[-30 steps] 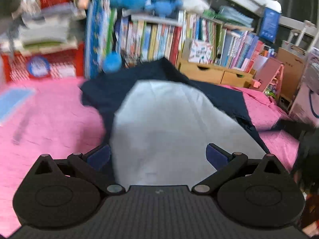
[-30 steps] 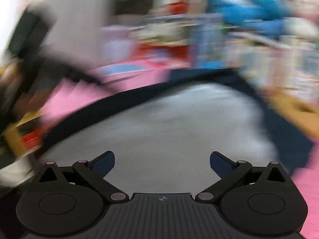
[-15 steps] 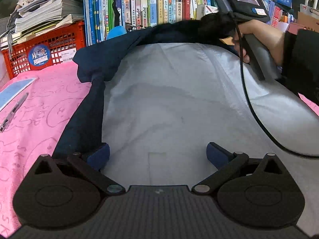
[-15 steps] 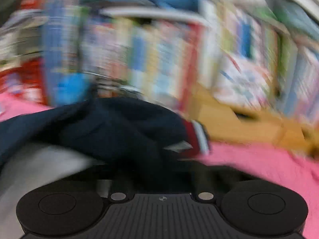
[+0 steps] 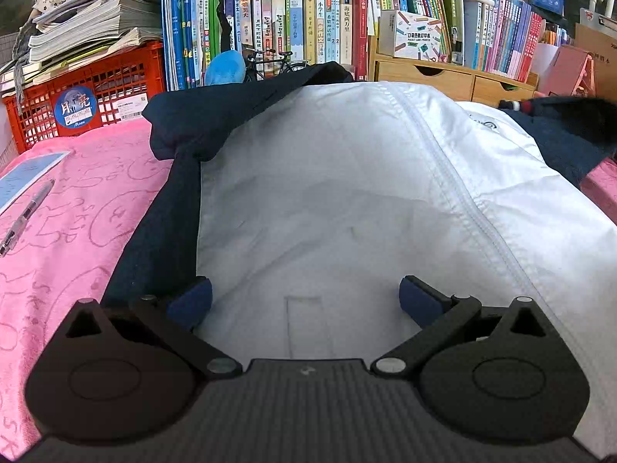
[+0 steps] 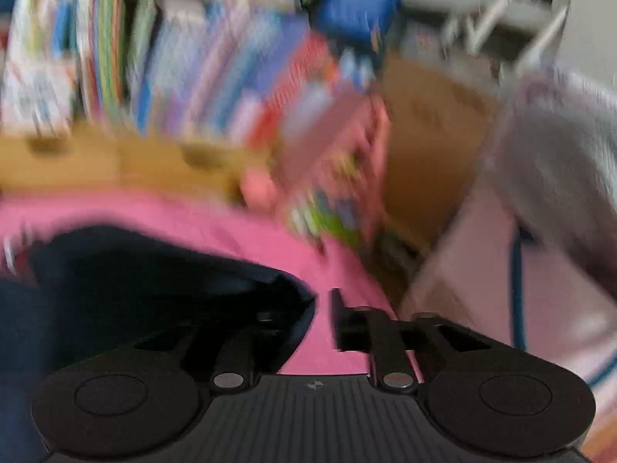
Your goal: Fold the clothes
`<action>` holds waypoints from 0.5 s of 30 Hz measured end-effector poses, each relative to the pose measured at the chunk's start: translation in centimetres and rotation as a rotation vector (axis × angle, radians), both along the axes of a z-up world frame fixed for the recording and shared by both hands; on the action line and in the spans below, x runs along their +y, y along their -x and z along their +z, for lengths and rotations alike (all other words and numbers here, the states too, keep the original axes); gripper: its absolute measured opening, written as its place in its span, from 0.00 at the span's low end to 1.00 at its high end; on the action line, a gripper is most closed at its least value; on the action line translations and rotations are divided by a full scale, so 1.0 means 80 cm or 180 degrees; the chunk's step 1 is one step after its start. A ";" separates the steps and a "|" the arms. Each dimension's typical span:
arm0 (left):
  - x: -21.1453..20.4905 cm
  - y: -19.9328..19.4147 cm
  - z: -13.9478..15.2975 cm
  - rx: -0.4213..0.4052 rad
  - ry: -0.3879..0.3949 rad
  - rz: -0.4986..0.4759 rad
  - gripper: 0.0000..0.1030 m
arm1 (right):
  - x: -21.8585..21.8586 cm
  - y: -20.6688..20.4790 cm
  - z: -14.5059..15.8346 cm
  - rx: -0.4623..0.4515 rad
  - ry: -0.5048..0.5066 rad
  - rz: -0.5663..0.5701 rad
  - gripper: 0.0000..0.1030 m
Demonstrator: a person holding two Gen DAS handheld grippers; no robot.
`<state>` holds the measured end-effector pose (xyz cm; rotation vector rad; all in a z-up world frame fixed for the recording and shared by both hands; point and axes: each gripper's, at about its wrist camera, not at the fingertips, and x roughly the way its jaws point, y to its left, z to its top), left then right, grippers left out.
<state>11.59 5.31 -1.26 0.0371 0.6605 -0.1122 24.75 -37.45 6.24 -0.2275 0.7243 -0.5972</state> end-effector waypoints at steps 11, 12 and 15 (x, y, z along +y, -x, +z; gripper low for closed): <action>0.000 0.000 0.001 -0.0002 0.0000 0.0000 1.00 | 0.153 0.061 0.078 0.0087 -0.0347 0.1096 1.00; 0.000 -0.001 0.001 -0.0002 0.0001 0.0000 1.00 | 0.179 0.049 0.093 0.0001 -0.0547 0.1300 1.00; 0.000 -0.001 0.002 -0.0003 0.0003 0.0001 1.00 | 0.257 0.000 0.125 -0.0148 -0.1301 0.1865 1.00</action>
